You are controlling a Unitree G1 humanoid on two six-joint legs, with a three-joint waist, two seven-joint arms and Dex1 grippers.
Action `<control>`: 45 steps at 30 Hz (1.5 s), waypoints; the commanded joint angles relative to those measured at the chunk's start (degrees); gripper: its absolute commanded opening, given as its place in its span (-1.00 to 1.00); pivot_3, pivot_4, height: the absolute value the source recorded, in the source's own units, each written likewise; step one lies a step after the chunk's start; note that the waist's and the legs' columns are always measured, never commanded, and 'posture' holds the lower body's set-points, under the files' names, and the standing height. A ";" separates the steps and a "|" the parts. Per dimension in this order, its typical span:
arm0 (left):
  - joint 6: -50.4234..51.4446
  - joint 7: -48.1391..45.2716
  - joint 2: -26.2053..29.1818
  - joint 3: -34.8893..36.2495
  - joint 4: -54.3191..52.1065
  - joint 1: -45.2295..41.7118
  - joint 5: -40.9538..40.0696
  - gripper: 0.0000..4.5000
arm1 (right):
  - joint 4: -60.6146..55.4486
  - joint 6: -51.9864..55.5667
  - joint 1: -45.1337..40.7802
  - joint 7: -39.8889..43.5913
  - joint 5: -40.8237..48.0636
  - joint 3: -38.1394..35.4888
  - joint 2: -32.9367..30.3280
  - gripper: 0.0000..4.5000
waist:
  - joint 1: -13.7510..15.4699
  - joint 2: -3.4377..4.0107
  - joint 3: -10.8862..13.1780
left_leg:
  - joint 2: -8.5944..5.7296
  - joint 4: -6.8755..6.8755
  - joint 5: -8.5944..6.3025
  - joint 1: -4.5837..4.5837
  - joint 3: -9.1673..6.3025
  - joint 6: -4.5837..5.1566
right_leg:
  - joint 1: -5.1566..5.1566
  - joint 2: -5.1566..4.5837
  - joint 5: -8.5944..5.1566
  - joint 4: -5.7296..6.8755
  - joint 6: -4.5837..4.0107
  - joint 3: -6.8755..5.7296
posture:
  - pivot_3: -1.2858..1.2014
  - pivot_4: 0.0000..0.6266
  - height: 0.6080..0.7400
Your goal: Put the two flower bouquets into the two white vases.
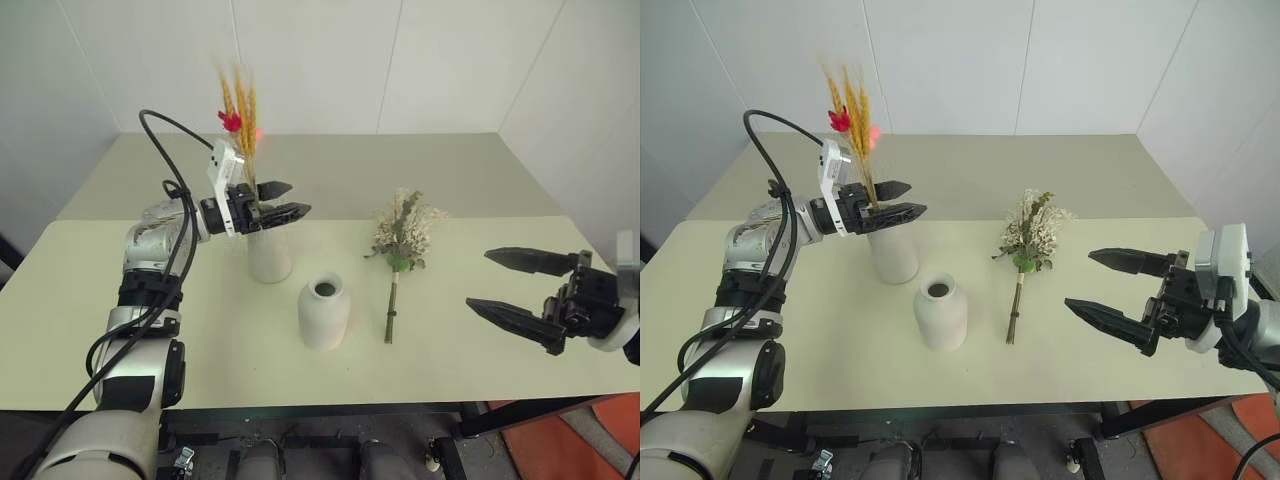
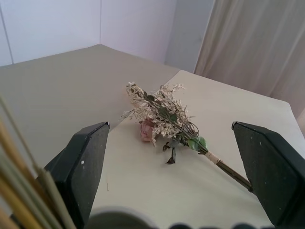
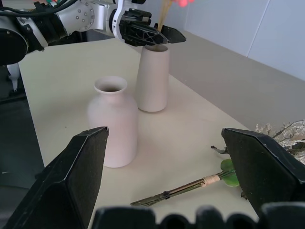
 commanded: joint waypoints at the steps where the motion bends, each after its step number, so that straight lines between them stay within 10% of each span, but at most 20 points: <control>1: 0.95 -1.16 1.26 0.26 -2.86 -1.27 -1.62 0.99 | -1.26 -1.46 0.03 -0.11 0.36 -1.62 0.12 1.00 | 0.00 0.00 0.00 | 0.00 0.00 0.00 -0.01 0.00 0.00 | 0.00 0.00 0.00 0.00 0.00 0.00 | 0.03 -0.52 1.00; 34: 6.38 3.18 20.32 1.82 -26.69 14.83 -1.58 0.99 | 0.95 -0.65 -2.50 0.40 0.24 1.21 -0.48 1.00 | -0.28 -0.01 0.01 | 0.05 -0.08 0.00 -0.02 0.01 0.00 | -0.07 0.00 0.00 -0.06 -0.01 0.00 | 0.03 -0.52 1.00; 45: 12.94 -5.36 31.29 16.74 -46.80 34.17 -16.72 0.99 | 2.47 5.25 -3.42 -4.76 -2.53 5.29 -4.09 1.00 | -0.03 -0.02 0.02 | 0.12 -0.11 -0.02 -0.01 0.09 -0.02 | -0.09 -0.05 -0.09 -0.12 -0.18 0.00 | 0.03 -0.52 1.00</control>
